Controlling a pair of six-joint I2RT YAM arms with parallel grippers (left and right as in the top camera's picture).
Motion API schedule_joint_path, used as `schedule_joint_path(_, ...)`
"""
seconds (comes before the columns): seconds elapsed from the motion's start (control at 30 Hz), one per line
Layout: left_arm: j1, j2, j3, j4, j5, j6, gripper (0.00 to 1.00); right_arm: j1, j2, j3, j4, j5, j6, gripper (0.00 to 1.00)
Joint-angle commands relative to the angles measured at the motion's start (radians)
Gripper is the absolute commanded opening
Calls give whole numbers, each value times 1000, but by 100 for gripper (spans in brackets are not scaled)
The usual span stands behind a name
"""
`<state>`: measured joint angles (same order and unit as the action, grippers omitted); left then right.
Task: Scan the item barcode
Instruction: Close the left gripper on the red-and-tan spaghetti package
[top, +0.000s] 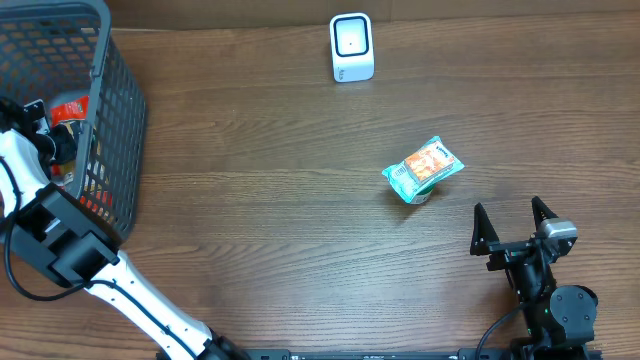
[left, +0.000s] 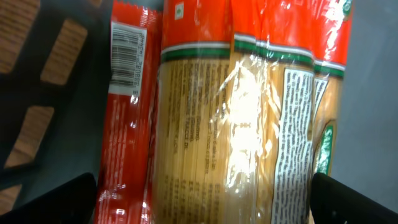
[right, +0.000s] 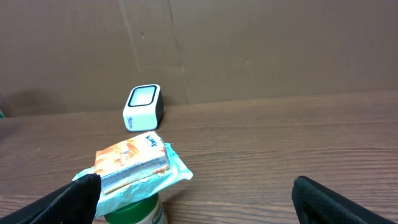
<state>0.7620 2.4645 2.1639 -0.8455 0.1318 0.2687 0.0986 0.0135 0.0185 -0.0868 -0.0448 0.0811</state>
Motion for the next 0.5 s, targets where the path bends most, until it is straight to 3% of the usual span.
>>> schedule_joint_path(0.0, 10, 17, -108, 40, -27, 23, 100, -3, -11, -11, 6, 1, -3, 100)
schedule_joint_path(0.03, 11, 17, -125, 53, -27, 23, 88, -3, -11, -11, 6, 1, -3, 100)
schedule_joint_path(0.07, 10, 17, -141, 62, -24, 23, 69, -3, -11, -11, 6, 1, -3, 100)
schedule_joint_path(0.1, 10, 17, -153, 67, -18, 23, 40, -3, -11, -11, 6, 1, -3, 100)
schedule_joint_path(0.17, 10, 17, -162, 71, 0, 23, 20, -3, -11, -11, 6, 1, -3, 100)
schedule_joint_path(0.27, 9, 17, -156, 72, 31, 23, 5, -3, -11, -11, 6, 1, -3, 100)
schedule_joint_path(0.47, -1, -21, -83, 26, 48, 18, 4, -3, -11, -11, 6, 1, -3, 100)
